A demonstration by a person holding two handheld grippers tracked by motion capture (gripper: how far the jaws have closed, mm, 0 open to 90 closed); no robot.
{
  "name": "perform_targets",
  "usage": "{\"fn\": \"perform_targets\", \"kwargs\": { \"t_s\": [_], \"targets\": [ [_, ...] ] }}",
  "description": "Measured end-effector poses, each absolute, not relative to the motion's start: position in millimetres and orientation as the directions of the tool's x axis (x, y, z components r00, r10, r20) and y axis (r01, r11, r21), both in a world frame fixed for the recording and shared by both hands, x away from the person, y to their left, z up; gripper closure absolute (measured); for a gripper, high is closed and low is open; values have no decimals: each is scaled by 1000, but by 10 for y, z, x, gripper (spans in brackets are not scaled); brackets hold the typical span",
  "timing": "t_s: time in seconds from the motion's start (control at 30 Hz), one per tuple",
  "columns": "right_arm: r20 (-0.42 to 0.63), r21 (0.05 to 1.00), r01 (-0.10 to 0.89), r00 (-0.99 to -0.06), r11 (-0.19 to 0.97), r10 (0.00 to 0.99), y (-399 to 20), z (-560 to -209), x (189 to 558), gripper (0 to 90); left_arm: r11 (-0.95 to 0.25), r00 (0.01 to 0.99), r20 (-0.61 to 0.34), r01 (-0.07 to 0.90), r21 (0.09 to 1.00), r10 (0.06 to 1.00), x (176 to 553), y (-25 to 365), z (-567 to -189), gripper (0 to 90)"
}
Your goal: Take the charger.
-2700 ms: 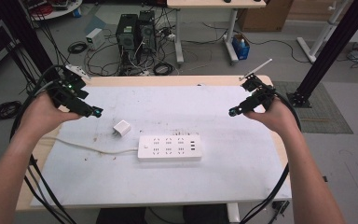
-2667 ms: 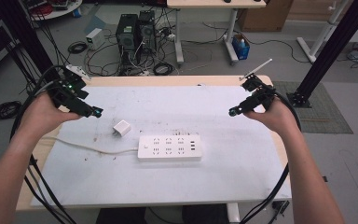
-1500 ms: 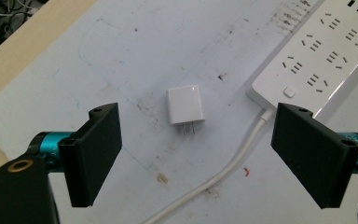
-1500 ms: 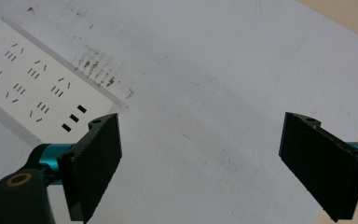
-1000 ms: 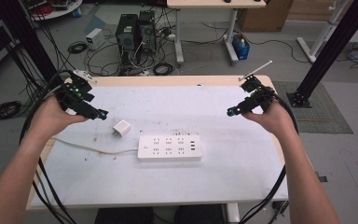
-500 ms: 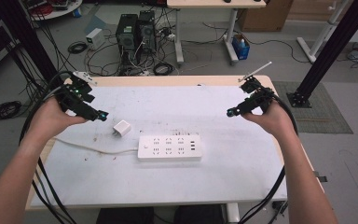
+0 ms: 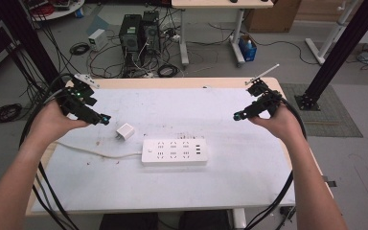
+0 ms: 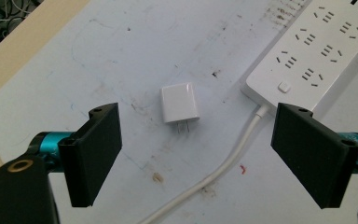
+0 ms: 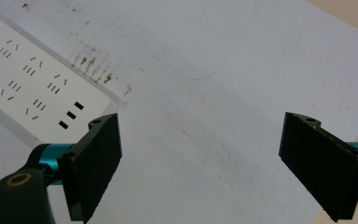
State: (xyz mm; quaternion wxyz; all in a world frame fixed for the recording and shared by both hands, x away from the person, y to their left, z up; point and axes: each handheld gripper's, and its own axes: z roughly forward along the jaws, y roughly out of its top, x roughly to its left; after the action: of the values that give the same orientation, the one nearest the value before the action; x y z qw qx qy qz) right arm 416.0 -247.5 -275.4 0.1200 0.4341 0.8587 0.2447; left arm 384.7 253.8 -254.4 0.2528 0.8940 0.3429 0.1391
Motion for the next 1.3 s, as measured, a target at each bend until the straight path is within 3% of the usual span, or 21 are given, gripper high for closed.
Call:
{"fn": "perform_targets", "kwargs": {
  "t_s": [0.67,1.3],
  "targets": [
    [5,520,688,-596,507,803,-2464,-2779,4177,125,-643,732,66,546,536,678,3866,2536,-2575,163],
    [8,525,681,-604,510,797,-2445,-2823,4163,125,-653,734,36,579,488,678,4023,2435,-2998,163]
  ]
}}
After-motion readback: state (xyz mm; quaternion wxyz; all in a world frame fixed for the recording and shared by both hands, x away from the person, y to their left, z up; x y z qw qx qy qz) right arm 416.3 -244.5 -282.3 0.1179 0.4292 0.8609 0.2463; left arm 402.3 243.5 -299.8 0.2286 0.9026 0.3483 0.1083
